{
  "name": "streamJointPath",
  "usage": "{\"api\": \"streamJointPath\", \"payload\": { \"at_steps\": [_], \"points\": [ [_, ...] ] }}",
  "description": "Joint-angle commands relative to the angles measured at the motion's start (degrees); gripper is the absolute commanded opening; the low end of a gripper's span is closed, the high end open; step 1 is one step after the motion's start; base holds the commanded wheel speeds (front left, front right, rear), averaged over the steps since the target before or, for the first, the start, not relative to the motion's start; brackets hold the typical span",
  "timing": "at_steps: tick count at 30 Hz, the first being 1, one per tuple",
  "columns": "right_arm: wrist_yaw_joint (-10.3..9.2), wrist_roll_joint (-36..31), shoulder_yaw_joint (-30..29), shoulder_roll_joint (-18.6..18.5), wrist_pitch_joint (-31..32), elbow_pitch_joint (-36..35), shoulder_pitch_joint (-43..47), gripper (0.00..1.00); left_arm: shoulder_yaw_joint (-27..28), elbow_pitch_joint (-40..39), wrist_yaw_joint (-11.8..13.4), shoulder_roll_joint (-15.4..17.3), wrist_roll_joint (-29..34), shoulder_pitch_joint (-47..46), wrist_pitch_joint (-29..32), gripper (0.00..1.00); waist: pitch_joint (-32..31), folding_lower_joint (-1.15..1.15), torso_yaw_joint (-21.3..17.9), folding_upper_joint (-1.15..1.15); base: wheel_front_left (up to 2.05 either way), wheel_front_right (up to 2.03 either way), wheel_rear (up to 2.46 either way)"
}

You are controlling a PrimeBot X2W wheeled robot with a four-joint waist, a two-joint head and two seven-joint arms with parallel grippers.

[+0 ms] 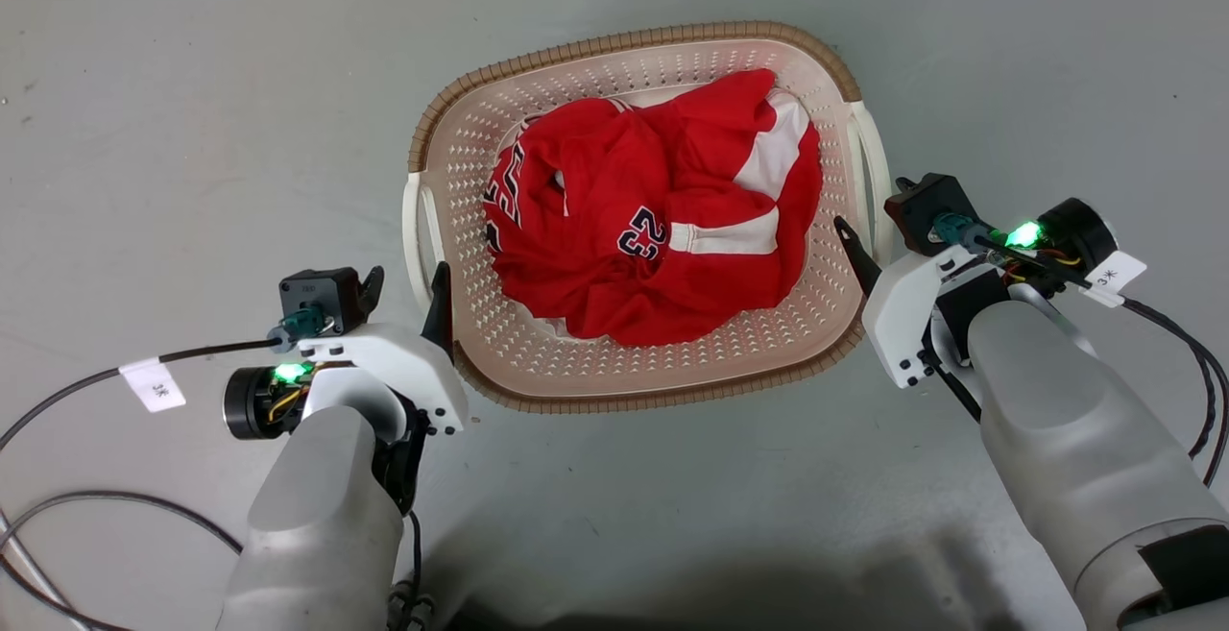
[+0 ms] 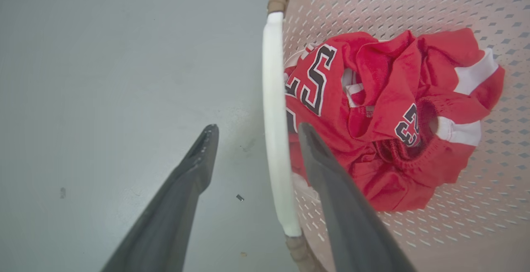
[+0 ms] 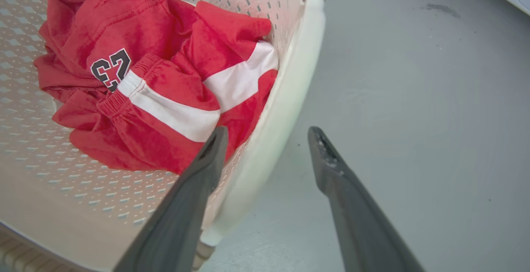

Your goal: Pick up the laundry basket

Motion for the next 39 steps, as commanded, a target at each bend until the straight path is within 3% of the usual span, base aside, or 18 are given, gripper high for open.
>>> {"api": "streamJointPath", "payload": {
  "at_steps": [1, 2, 3, 4, 5, 18, 39],
  "points": [
    [-0.04, -0.3, 0.0, -0.3, -0.1, 0.5, -1.0, 1.00, -0.3, 0.5, 0.0, 0.1, -0.3, -0.9, -0.2, 1.00, 0.2, -0.01, 0.1, 0.00, 0.00, 0.00, 0.00],
    [-0.04, -0.3, 0.0, -0.3, 0.2, 0.9, -1.1, 1.00, -0.5, 0.8, -0.1, 0.1, -0.5, -1.2, -0.2, 1.00, 0.3, -0.01, 0.1, 0.00, 0.00, 0.00, 0.00],
    [-0.04, -0.3, 0.0, -0.2, 0.2, 1.3, -1.3, 0.82, -0.9, 1.2, -0.2, 0.1, -0.5, -1.4, -0.2, 0.95, 0.4, -0.01, 0.1, 0.00, 0.00, 0.00, 0.00],
    [-0.04, -0.1, 0.0, -0.1, 0.1, 1.5, -1.5, 0.36, -1.1, 1.4, -0.2, 0.1, -0.5, -1.7, -0.2, 0.31, 0.5, -0.01, 0.1, 0.00, 0.00, 0.00, 0.00],
    [-0.04, 0.0, 0.0, 0.0, 0.2, 1.7, -1.7, 0.02, -1.4, 1.8, -0.3, 0.1, -0.6, -1.8, -0.2, 0.00, 0.6, -0.01, 0.1, 0.00, 0.00, 0.00, 0.00],
    [-0.04, 1.9, 1.5, 0.1, 1.0, 3.0, -1.4, 0.00, -4.8, 4.8, -0.6, 0.3, -3.0, -2.6, -0.1, 0.00, -0.5, -0.01, 0.3, 0.00, 0.00, 0.00, 0.00],
    [-0.01, 9.0, 8.6, 1.6, 5.2, 3.3, 5.6, 0.00, -7.4, 11.0, -1.0, 1.0, -4.4, 0.1, -0.2, 0.00, -14.7, -0.01, -2.8, 0.00, 0.00, 0.00, 0.00]
  ]
}}
